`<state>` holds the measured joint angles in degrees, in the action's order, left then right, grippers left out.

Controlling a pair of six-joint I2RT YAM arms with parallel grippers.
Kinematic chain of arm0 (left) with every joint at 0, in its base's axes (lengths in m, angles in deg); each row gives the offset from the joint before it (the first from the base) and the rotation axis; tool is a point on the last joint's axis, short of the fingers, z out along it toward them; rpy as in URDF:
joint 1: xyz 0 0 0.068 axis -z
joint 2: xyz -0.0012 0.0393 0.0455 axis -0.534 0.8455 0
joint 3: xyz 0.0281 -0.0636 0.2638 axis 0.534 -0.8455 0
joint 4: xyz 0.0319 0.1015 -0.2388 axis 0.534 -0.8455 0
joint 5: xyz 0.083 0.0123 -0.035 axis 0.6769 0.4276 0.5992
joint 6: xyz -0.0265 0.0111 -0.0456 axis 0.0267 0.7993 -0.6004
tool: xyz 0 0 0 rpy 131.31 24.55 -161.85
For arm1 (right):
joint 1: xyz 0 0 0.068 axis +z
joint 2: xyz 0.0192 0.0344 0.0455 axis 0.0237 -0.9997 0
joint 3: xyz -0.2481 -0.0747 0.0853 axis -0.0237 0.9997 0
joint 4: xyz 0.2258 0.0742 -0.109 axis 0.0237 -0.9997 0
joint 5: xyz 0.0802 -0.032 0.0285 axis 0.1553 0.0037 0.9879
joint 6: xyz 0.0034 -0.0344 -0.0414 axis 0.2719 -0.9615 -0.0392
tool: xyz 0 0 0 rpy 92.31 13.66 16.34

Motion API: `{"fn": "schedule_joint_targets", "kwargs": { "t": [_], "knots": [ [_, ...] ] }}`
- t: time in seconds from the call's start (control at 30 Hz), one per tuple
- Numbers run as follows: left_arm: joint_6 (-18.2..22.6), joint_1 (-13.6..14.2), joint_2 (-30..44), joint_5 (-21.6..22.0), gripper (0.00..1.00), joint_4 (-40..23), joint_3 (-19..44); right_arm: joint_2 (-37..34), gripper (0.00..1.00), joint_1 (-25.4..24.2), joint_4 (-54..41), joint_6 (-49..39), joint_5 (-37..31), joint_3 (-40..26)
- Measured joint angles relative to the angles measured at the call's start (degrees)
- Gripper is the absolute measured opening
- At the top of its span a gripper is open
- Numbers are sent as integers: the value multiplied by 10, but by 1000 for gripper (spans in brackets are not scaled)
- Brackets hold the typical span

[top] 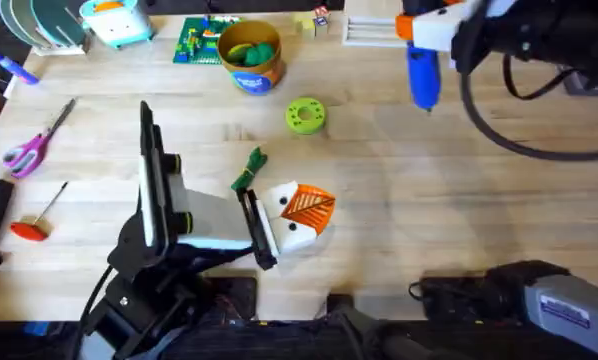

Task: Pick up the gripper from the table and insert it into the empty holder that is missing its gripper. Then pick up a screw, insert it into the mounting hole, and use the screwdriver to tighten it. Finally, clean up the table by picking up the vegetable and placing it into the bucket.

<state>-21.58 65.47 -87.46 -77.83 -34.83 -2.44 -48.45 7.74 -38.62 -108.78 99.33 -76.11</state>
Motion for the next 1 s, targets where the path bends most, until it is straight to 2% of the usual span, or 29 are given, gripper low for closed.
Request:
{"fn": "schedule_joint_targets", "kwargs": {
  "t": [0.13, 0.33, 0.57, 0.87, 0.9, 0.97, 1.0],
  "knots": [
    [0, 0, 0, 0, 8, 0, 0, -77, 73, -6, -35, -147, -107, -16],
    [0, 0, 0, 0, 8, 0, 0, -207, 73, 7, -38, -315, -241, -16],
    [0, 0, 0, 0, 8, 0, 0, -301, 73, 35, -15, -437, -300, -16],
    [0, 0, 0, 0, 8, 0, 0, -343, 75, 49, 10, -485, -321, -20],
    [0, 0, 0, 0, 8, 0, 0, -343, 106, 49, 10, -485, -321, -20],
    [0, 0, 0, 0, 8, 0, 0, -343, 319, 50, 9, -488, -321, -22],
    [0, 0, 0, 0, 8, 0, 0, -343, 468, 51, 10, -488, -322, -25]
  ]
}}
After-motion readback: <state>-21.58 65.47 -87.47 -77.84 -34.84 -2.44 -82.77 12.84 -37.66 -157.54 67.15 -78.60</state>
